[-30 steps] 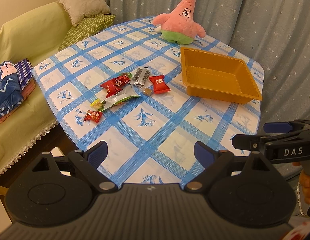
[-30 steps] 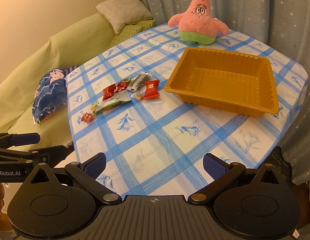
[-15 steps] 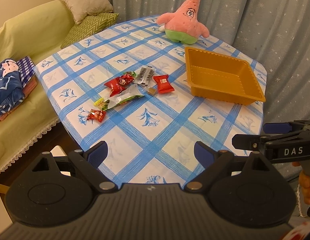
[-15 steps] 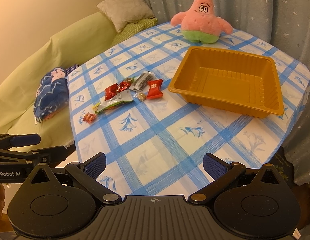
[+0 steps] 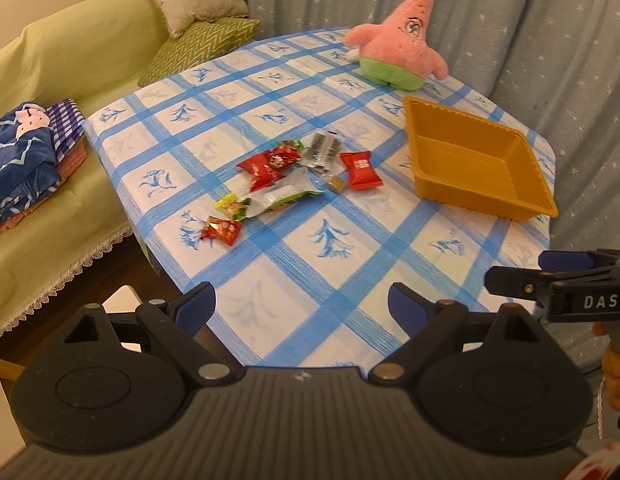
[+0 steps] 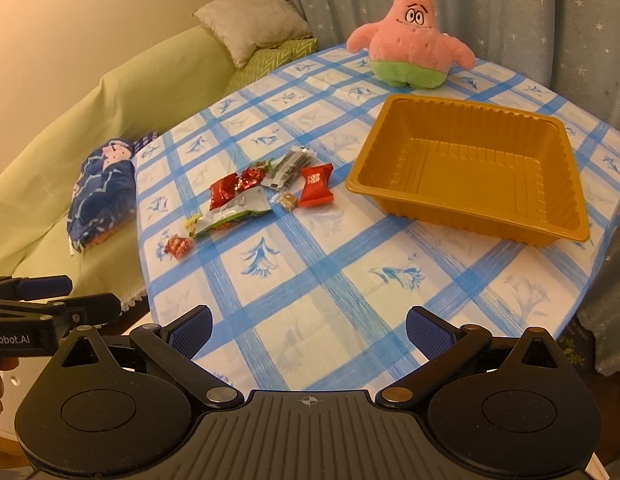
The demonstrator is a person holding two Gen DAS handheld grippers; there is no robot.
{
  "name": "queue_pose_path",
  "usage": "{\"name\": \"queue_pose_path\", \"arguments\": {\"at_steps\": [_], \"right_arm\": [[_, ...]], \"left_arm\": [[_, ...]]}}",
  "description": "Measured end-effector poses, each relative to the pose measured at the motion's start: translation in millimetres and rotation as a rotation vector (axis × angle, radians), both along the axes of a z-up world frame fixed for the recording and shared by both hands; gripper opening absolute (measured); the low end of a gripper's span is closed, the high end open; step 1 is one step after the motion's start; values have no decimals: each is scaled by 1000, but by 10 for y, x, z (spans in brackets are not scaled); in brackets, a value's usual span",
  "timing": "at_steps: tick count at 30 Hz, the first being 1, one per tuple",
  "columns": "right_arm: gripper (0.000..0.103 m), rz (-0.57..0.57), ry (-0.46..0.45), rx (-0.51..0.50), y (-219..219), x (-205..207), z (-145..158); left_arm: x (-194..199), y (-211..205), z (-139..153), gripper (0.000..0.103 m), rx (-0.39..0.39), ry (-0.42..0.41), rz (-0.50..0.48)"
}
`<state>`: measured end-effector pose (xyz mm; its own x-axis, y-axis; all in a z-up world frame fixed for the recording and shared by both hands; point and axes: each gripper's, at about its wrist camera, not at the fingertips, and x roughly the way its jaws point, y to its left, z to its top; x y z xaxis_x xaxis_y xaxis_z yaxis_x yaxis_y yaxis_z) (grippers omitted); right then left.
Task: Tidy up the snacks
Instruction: 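Move the left tool to the red candy packet while the right tool approaches the silver pouch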
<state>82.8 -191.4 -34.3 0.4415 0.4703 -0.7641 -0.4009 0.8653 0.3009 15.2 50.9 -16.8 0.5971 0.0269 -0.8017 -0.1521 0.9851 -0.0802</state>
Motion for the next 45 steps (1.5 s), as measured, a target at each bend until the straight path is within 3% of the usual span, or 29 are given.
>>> {"name": "queue_pose_path", "arguments": {"at_steps": [6,23,30,34,45], "right_arm": [[103,2,-6,27,87,98,-115],[103,-60,-3,76,344,496,-491],[103,-78,18,59,486,643,-630],[103,-82,31,58,562,711,-693],[103,-98,56,52,722,827,-788]], "left_arm": [[98,233,-164,90,7,-28,18],[641,695,-784,59,71,-4,-26],[873,813,-957,58,81,15,-52],[993,881,-1030,51,74,29,-66],[1209,993,-1214,42,52,59,-92]]}}
